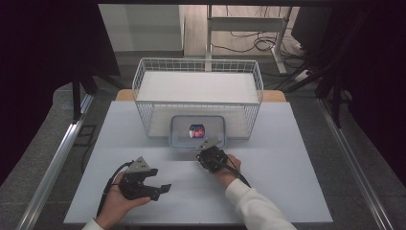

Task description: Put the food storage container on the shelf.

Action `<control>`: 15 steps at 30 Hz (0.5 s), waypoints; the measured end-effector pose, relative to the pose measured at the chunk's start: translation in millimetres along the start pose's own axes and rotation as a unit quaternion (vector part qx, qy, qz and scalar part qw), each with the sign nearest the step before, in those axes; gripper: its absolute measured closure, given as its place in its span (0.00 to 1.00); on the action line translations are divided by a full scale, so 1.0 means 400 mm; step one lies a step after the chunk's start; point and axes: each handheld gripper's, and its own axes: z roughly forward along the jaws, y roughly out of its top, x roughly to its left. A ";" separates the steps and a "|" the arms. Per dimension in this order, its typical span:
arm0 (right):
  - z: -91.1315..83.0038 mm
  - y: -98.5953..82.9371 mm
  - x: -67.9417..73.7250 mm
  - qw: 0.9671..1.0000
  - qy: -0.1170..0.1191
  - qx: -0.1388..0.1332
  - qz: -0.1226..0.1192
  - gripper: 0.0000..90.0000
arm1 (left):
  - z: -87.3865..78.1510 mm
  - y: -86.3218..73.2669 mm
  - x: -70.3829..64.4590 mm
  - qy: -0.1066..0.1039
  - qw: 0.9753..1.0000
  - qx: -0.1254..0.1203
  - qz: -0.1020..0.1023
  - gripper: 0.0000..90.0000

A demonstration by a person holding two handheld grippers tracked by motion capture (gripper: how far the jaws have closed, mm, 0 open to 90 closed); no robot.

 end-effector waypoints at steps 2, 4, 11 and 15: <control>0.006 0.002 -0.002 1.000 -0.004 0.002 0.001 0.99 | -0.001 0.000 0.001 0.002 1.000 -0.001 -0.001 0.25; 0.009 0.003 -0.005 1.000 -0.007 0.001 0.004 0.99 | -0.001 0.000 0.001 0.002 1.000 -0.002 -0.001 0.25; 0.013 0.012 -0.014 1.000 -0.017 -0.003 0.009 0.99 | 0.000 0.000 0.003 0.004 1.000 -0.001 -0.003 0.25; 0.015 0.016 -0.019 1.000 -0.008 -0.006 0.013 0.99 | 0.000 0.000 0.007 0.003 1.000 -0.002 -0.005 0.25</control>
